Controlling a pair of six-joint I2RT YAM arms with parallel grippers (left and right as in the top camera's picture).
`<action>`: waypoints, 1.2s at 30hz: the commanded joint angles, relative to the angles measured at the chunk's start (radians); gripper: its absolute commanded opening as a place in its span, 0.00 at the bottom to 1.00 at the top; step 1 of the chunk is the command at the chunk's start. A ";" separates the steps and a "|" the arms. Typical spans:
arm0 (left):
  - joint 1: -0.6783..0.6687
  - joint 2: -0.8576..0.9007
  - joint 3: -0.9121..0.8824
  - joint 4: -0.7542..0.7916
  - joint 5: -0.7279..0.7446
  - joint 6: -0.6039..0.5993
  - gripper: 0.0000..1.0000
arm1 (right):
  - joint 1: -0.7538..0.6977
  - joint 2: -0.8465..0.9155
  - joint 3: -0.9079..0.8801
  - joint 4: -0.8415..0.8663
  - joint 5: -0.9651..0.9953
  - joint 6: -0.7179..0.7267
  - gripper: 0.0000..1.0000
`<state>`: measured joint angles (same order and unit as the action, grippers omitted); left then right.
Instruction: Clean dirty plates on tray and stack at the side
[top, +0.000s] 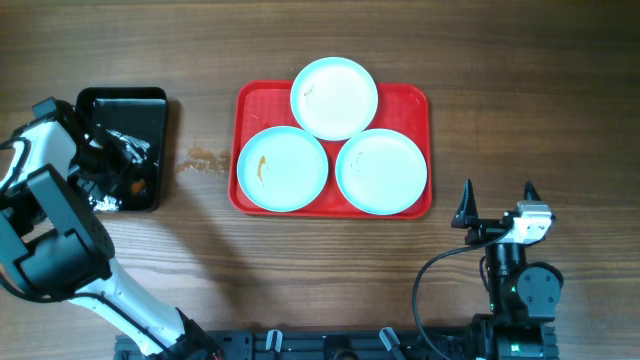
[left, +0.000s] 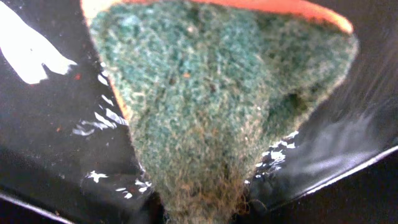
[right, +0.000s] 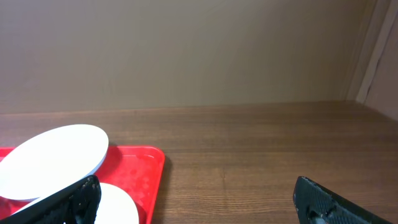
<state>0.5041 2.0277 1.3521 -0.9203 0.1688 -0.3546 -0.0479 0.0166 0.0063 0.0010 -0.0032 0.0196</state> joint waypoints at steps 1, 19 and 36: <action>0.004 0.020 -0.013 0.025 0.013 0.007 0.04 | -0.006 -0.003 -0.001 0.005 0.003 -0.017 1.00; -0.017 0.020 -0.013 0.189 0.018 0.045 0.74 | -0.006 -0.003 -0.001 0.005 0.003 -0.017 1.00; -0.037 0.020 -0.013 0.226 -0.189 0.056 0.64 | -0.006 -0.003 -0.001 0.005 0.003 -0.017 1.00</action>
<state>0.4648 2.0258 1.3540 -0.7010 -0.0002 -0.3035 -0.0479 0.0166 0.0063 0.0006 -0.0029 0.0200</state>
